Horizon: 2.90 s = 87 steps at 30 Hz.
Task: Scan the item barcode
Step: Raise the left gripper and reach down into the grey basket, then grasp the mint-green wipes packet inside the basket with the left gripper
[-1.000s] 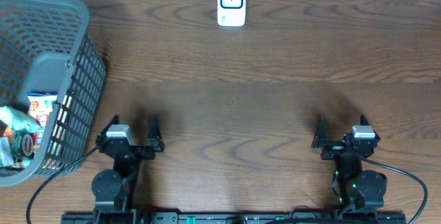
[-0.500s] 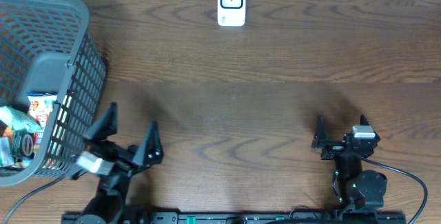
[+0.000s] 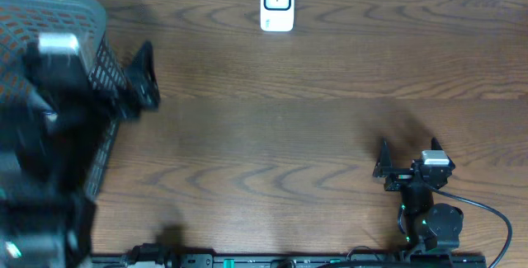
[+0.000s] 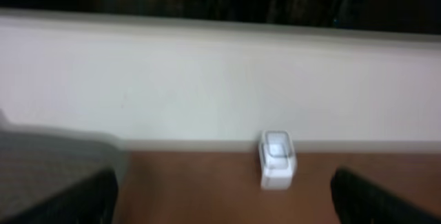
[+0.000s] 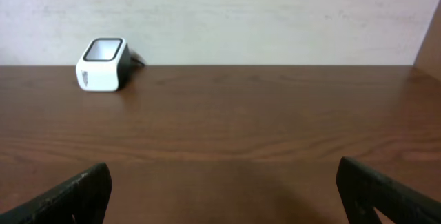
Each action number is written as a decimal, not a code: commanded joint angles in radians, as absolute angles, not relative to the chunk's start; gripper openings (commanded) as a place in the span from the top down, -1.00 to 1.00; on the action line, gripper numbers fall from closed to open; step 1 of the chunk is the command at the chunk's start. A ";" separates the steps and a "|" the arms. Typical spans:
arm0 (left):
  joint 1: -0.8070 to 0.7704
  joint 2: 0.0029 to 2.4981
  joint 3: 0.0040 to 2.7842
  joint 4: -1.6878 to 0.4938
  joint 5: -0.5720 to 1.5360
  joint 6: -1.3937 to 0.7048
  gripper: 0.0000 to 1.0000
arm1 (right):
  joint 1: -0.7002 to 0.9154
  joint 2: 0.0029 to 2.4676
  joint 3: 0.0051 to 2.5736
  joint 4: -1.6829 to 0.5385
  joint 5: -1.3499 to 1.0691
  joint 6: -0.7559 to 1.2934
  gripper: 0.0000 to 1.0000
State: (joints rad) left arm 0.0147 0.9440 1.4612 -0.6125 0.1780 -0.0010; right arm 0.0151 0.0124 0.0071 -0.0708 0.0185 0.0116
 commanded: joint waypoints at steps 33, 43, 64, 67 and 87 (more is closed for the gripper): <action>0.395 1.471 1.854 -1.148 0.025 0.161 -0.95 | 0.007 0.008 0.006 -0.075 0.017 0.022 -0.99; 0.555 1.620 1.848 -1.162 0.006 0.098 -0.95 | 0.007 0.008 0.006 -0.075 0.016 0.022 -0.98; 0.692 1.903 1.763 -1.245 -0.075 0.031 -0.94 | 0.007 0.008 0.006 -0.075 0.016 0.022 -0.99; 0.722 1.904 1.732 -1.233 -0.076 0.031 -0.95 | 0.007 0.008 0.006 -0.075 0.016 0.022 -0.99; 0.825 1.904 1.672 -1.103 0.115 -0.021 -0.95 | 0.007 0.008 0.006 -0.075 0.016 0.022 -0.99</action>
